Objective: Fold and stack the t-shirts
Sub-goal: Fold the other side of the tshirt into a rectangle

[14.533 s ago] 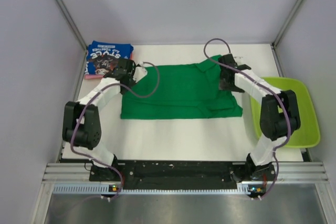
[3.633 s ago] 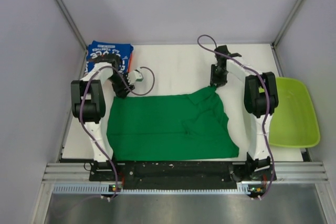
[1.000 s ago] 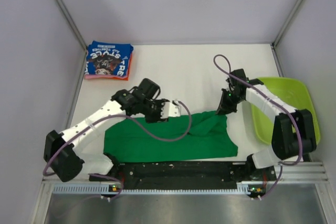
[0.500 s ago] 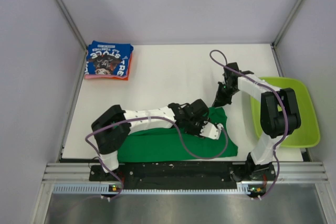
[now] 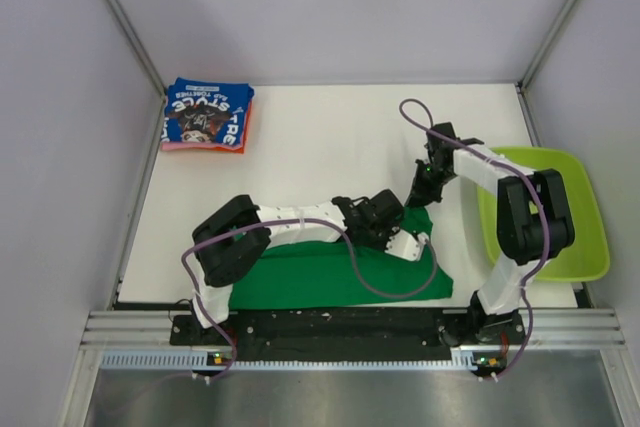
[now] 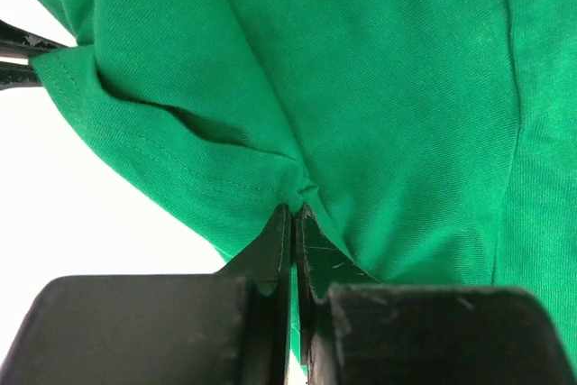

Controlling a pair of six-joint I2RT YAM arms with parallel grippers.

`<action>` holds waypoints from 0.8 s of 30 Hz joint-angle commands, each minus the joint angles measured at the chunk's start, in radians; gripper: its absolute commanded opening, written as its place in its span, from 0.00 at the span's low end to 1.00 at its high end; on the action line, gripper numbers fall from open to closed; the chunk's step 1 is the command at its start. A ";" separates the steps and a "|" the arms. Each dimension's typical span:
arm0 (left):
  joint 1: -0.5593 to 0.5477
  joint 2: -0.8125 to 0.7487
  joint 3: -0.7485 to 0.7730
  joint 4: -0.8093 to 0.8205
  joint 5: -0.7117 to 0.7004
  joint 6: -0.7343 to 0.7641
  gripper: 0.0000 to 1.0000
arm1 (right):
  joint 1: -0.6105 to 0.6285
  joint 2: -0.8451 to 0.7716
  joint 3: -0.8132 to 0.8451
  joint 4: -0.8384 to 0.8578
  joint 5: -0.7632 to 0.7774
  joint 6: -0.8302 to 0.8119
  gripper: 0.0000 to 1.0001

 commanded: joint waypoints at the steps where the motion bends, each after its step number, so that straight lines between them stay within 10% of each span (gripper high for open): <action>1: 0.000 -0.022 0.061 -0.059 0.072 -0.029 0.00 | -0.006 -0.076 -0.011 0.011 0.011 -0.011 0.00; 24: 0.042 -0.165 -0.024 -0.268 0.557 -0.071 0.06 | 0.130 -0.553 -0.419 -0.226 0.019 0.136 0.00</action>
